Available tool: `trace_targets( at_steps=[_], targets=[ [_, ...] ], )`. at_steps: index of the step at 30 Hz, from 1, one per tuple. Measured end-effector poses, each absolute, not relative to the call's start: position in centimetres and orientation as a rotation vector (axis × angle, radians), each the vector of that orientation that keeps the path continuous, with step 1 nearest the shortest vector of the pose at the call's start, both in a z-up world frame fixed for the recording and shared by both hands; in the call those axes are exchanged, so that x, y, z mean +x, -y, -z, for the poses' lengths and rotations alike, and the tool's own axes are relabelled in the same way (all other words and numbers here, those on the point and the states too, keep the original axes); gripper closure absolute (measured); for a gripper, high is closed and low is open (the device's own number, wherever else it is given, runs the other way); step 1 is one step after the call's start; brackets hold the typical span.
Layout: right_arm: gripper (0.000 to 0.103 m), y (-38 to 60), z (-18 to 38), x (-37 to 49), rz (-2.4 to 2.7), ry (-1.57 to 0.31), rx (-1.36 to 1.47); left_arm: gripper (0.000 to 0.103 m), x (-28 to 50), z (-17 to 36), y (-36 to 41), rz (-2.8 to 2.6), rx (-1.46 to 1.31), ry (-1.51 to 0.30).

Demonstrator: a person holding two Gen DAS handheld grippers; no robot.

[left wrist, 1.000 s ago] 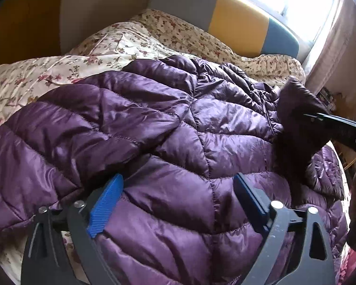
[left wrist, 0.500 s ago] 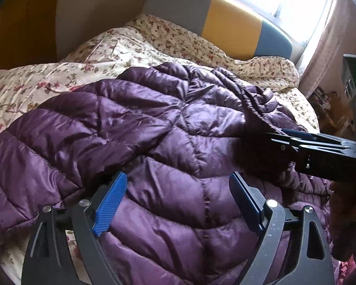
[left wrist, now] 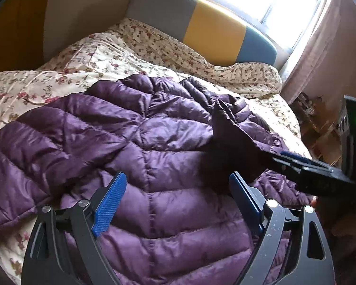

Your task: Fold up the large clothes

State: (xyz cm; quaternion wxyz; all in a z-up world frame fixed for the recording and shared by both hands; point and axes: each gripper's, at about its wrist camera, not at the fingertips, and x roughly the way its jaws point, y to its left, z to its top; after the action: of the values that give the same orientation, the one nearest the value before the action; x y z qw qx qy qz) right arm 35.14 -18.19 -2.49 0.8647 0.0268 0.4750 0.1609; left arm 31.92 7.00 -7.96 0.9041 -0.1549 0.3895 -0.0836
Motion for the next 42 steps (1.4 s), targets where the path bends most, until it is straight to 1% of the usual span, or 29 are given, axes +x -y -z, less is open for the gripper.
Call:
trace_targets(
  at_steps=[2,6,15,17,21,26,32,33,34,35,36,37,38,39,40,42],
  targets=[
    [0.004,18.6,2.4,35.0,-0.344,-0.994,0.06,0.015,31.9,7.8,-6.6,0.169,-0.308,-0.798],
    [0.004,18.3,2.3,34.7,-0.331,-0.98,0.02,0.015,31.8,8.0,-6.4,0.164,-0.301,-0.806],
    [0.002,15.5,1.6,33.4,-0.344,-0.938,-0.123,0.015,31.1,8.0,-8.6,0.113,-0.358,-0.805],
    [0.002,15.0,1.7,33.1,-0.353,-0.936,-0.155,0.011,31.0,7.9,-9.2,0.103,-0.378,-0.804],
    [0.002,14.1,2.0,32.2,-0.376,-0.951,-0.231,0.011,31.0,7.7,-9.9,0.098,-0.419,-0.802],
    [0.002,15.3,2.2,31.8,-0.329,-0.952,-0.222,0.011,31.2,7.5,-9.5,0.127,-0.424,-0.813],
    [0.002,20.2,3.2,33.1,-0.146,-0.962,-0.163,0.011,32.8,8.6,-7.5,0.143,-0.381,-0.868],
    [0.002,20.9,3.4,33.3,-0.123,-0.961,-0.157,0.012,33.0,8.8,-7.2,0.148,-0.375,-0.875],
    [0.002,21.9,3.6,33.5,-0.09,-0.962,-0.148,0.017,33.4,9.1,-6.8,0.151,-0.363,-0.885],
    [0.002,23.0,3.9,33.8,-0.05,-0.965,-0.13,0.029,33.8,9.3,-6.3,0.159,-0.352,-0.895],
    [0.002,23.8,4.1,34.0,-0.03,-0.97,-0.113,0.037,34.1,9.6,-6.0,0.167,-0.341,-0.908],
    [0.002,24.7,4.4,34.3,-0.002,-0.976,-0.101,0.04,34.4,9.9,-5.6,0.171,-0.326,-0.92],
    [0.002,25.4,4.8,34.5,0.024,-0.981,-0.099,0.051,34.7,10.1,-5.3,0.175,-0.315,-0.926],
    [0.002,25.8,5.0,34.6,0.033,-0.985,-0.099,0.063,35.0,10.3,-5.0,0.184,-0.308,-0.935],
    [0.003,26.1,5.4,34.7,0.044,-0.991,-0.106,0.068,35.4,10.7,-4.8,0.197,-0.306,-0.948],
    [0.004,26.5,6.1,34.9,0.059,-0.999,-0.132,0.083,35.8,10.9,-4.5,0.21,-0.3,-0.953]
  ],
)
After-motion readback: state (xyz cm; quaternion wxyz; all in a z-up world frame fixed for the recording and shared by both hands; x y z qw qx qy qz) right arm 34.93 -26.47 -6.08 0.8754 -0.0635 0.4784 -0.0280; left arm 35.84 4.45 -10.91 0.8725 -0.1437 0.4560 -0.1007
